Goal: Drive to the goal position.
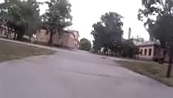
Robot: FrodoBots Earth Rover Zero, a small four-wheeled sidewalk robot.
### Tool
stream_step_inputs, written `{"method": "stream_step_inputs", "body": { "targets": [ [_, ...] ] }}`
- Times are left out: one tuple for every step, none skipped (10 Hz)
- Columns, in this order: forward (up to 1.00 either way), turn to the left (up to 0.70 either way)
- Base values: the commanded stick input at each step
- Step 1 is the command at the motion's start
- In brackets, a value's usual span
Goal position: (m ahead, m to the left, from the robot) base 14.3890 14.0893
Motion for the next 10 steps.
{"method": "stream_step_inputs", "body": {
  "targets": [
    [0.85,0.0],
    [0.85,0.0],
    [0.85,0.0],
    [0.85,0.0],
    [0.85,0.0],
    [0.85,0.0],
    [0.85,0.0],
    [0.85,0.0],
    [0.85,0.0],
    [0.85,0.0]
  ]
}}
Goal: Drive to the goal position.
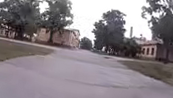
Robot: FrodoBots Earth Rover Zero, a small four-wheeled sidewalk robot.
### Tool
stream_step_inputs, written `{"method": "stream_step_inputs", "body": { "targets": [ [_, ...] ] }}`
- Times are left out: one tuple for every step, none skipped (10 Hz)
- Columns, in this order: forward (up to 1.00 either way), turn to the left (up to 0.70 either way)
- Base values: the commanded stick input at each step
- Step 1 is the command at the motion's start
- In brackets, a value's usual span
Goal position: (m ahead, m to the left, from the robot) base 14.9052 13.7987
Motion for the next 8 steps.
{"method": "stream_step_inputs", "body": {
  "targets": [
    [0.85,0.0],
    [0.85,0.0],
    [0.85,0.0],
    [0.85,0.0],
    [0.85,0.0],
    [0.85,0.0],
    [0.85,0.0],
    [0.85,0.0]
  ]
}}
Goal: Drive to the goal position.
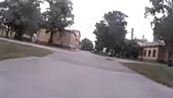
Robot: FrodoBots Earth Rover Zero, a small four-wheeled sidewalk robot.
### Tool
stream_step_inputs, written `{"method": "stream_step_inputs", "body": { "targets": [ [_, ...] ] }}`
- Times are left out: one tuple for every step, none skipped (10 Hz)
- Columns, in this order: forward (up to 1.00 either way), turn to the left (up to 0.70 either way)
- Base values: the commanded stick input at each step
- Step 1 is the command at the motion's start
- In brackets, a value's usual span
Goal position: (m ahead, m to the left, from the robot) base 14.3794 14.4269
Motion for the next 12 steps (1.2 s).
{"method": "stream_step_inputs", "body": {
  "targets": [
    [0.85,0.0],
    [0.85,0.0],
    [0.85,0.0],
    [0.85,0.0],
    [0.85,-0.2],
    [0.85,-0.34],
    [0.85,-0.06],
    [0.85,0.0],
    [0.85,0.0],
    [0.85,0.0],
    [0.85,0.0],
    [0.85,0.0]
  ]
}}
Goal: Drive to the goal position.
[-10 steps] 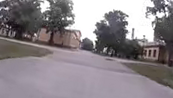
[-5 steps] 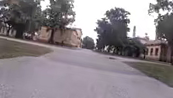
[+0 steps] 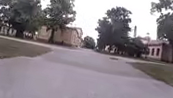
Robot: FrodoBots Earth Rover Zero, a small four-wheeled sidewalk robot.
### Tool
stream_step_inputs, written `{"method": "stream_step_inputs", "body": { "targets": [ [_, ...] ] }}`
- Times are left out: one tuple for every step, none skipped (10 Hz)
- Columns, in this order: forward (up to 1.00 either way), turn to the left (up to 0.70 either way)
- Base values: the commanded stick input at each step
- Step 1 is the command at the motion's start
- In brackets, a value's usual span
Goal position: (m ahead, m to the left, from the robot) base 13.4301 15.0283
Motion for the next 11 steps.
{"method": "stream_step_inputs", "body": {
  "targets": [
    [0.85,0.0],
    [0.85,0.0],
    [0.85,0.0],
    [0.85,0.0],
    [0.85,0.0],
    [0.85,0.0],
    [0.85,0.0],
    [0.85,0.0],
    [0.85,0.0],
    [0.85,0.0],
    [0.85,0.0]
  ]
}}
